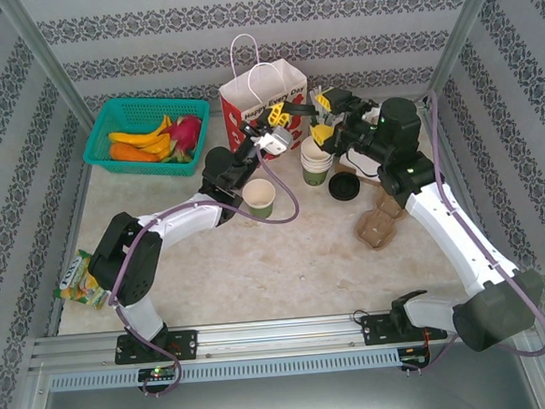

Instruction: Pack the takeout coffee

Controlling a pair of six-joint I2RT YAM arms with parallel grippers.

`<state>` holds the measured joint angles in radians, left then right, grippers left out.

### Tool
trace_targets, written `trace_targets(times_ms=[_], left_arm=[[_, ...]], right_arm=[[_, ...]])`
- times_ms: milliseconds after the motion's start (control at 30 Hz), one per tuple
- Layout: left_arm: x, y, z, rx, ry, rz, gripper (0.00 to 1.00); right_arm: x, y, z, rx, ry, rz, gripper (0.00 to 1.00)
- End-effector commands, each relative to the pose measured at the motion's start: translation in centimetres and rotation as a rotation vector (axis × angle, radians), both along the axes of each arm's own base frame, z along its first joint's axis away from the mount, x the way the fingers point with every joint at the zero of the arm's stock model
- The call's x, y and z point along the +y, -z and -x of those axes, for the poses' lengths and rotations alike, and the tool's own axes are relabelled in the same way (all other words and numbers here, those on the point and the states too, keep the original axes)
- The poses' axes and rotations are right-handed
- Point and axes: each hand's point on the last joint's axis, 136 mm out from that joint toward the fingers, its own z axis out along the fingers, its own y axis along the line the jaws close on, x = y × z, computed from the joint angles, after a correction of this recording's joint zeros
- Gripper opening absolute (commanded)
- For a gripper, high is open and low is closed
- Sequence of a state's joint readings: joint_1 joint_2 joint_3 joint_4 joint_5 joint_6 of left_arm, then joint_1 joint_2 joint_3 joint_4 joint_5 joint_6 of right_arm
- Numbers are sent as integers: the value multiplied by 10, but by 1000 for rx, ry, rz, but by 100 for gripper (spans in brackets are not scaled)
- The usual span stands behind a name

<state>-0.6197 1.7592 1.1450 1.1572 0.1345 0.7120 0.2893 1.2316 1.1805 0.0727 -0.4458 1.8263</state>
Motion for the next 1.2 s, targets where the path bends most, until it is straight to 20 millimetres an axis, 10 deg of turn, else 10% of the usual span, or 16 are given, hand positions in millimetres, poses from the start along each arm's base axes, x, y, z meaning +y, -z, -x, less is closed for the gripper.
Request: trace_targets(times_ms=[0,367,667,867,1167], left_arm=[[17,-42,26,-228,-12,79,0],[17,-58,43,-266,54,98,0],[16,-56,36,-284,18,79,0],[9,-47,34,-321,0,13,0],[7,-43,29,-309,-9,-1,2]], right_arm=[[-2,-24,-6,-52,8,-129,65],[10,-38,-20,-98,-31,-233,57],[10,-36,-23,-97,-28,-254,29],[20,-45,-21,-113,-71,-262,34],[13,-39,-23,-126,-27,-296,8]])
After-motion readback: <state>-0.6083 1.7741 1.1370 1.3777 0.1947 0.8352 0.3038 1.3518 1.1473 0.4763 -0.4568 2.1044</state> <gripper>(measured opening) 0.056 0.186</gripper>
